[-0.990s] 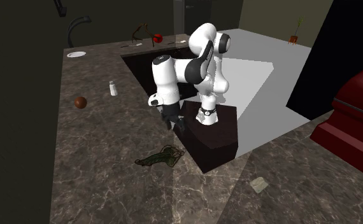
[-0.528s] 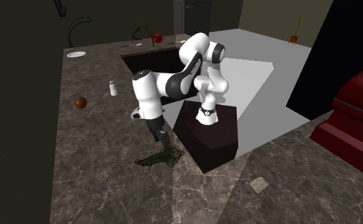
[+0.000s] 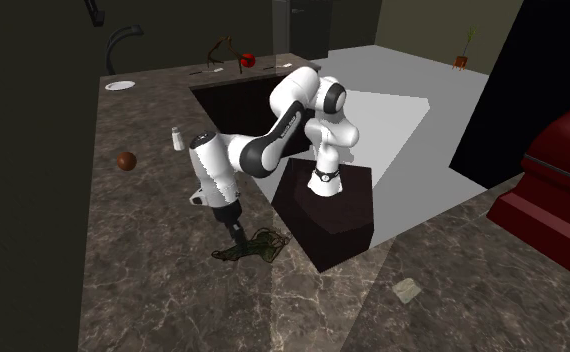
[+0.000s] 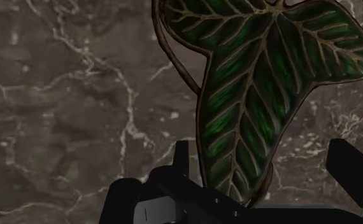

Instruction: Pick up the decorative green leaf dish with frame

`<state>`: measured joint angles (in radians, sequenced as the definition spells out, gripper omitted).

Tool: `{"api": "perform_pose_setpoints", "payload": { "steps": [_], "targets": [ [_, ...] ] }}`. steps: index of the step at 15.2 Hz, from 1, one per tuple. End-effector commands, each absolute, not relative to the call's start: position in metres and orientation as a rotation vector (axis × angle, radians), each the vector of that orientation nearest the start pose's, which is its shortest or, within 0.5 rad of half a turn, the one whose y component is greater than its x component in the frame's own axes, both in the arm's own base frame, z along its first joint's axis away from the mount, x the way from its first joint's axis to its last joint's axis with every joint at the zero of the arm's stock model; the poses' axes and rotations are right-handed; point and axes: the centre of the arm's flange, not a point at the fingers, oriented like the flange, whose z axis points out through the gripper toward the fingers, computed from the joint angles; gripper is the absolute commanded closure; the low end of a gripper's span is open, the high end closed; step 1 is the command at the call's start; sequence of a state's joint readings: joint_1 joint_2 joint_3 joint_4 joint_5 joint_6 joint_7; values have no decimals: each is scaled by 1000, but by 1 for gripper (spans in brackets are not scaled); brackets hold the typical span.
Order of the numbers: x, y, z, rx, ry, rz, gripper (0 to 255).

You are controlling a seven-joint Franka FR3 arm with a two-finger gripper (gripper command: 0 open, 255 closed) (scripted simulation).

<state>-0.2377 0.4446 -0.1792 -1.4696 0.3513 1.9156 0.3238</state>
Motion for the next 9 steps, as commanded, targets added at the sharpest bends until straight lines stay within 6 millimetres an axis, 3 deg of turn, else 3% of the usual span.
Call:
{"api": "perform_pose_setpoints", "payload": {
  "steps": [1,5,6,9],
  "targets": [
    [648,-240,420,-2635,1180,-32,0],
    [648,-240,407,-2635,1180,-32,0],
    [647,-240,407,-2635,1180,-32,255],
    [647,-240,407,-2635,1180,-32,255]
  ]
}}
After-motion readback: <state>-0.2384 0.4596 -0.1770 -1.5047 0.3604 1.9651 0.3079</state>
